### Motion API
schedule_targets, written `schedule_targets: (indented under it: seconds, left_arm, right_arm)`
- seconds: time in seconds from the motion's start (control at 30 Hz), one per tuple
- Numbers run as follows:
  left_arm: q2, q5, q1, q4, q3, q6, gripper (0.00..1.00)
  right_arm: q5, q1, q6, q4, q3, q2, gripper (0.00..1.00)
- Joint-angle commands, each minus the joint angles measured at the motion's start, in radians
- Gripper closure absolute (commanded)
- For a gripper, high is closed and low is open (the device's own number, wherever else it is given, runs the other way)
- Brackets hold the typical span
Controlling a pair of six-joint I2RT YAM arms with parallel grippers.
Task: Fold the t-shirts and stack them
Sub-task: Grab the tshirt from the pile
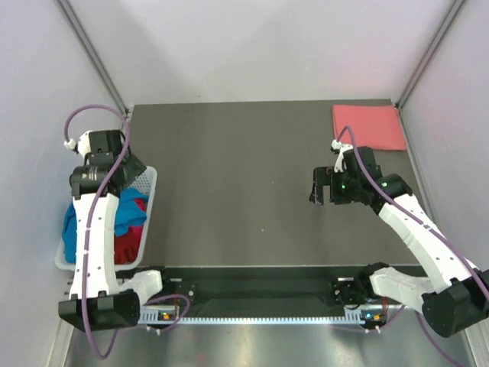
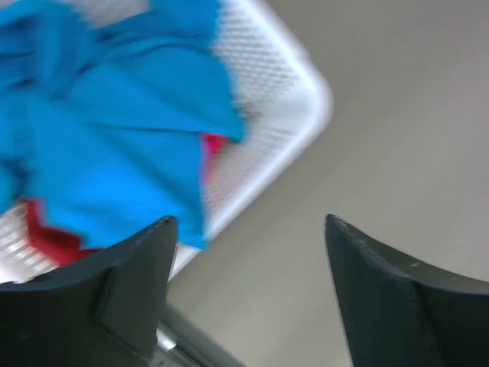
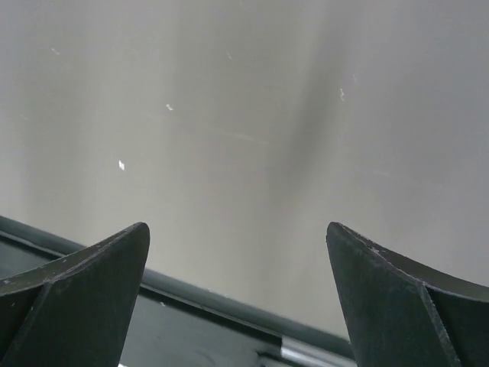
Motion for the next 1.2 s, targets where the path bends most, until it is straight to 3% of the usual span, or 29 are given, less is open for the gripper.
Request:
schedule_targets:
  seconds: [0.0,0.17,0.33,0.7,0.83,0.9,0.93,1.07,1.17]
  left_arm:
    - [0.019,-0.144,0.061,-0.161,0.022,-0.034,0.15]
    - [0.033,-0.134,0.187,-0.157,-0.077,-0.198,0.09]
    - [0.096,-0.071,0.259,-0.071,-0.228,-0.301,0.14]
    - [0.110,-0.169,0.284,-0.022,-0.232,-0.282,0.59]
    - [0.090,-0.163,0.286,-0.005,-0.257,-0.270,0.63]
    - [0.087,-0.174,0.284,-0.026,-0.251,-0.265,0.60]
    - [0.080,-0.183,0.284,-0.043,-0.245,-0.268,0.45]
    - [0.039,-0.296,0.284,-0.141,-0.234,-0.314,0.20]
    - [0.004,-0.353,0.284,-0.152,-0.245,-0.304,0.13]
  right_arm:
    - [-0.007,-0.023,-0.029,-0.049,-0.010,-0.030,0.00]
    - [-0.016,-0.023,-0.063,-0.095,0.051,-0.023,0.00]
    - [-0.053,-0.023,-0.085,-0.104,0.091,-0.027,0.00]
    - [-0.096,-0.023,-0.091,-0.107,0.088,-0.026,0.00]
    - [-0.111,-0.023,-0.091,-0.110,0.094,-0.021,0.00]
    - [-0.119,-0.023,-0.086,-0.110,0.097,-0.023,0.00]
    - [-0.122,-0.023,-0.086,-0.110,0.098,-0.027,0.00]
    - [-0.140,-0.022,-0.085,-0.109,0.094,-0.026,0.00]
    - [-0.157,-0.023,-0.085,-0.109,0.093,-0.023,0.00]
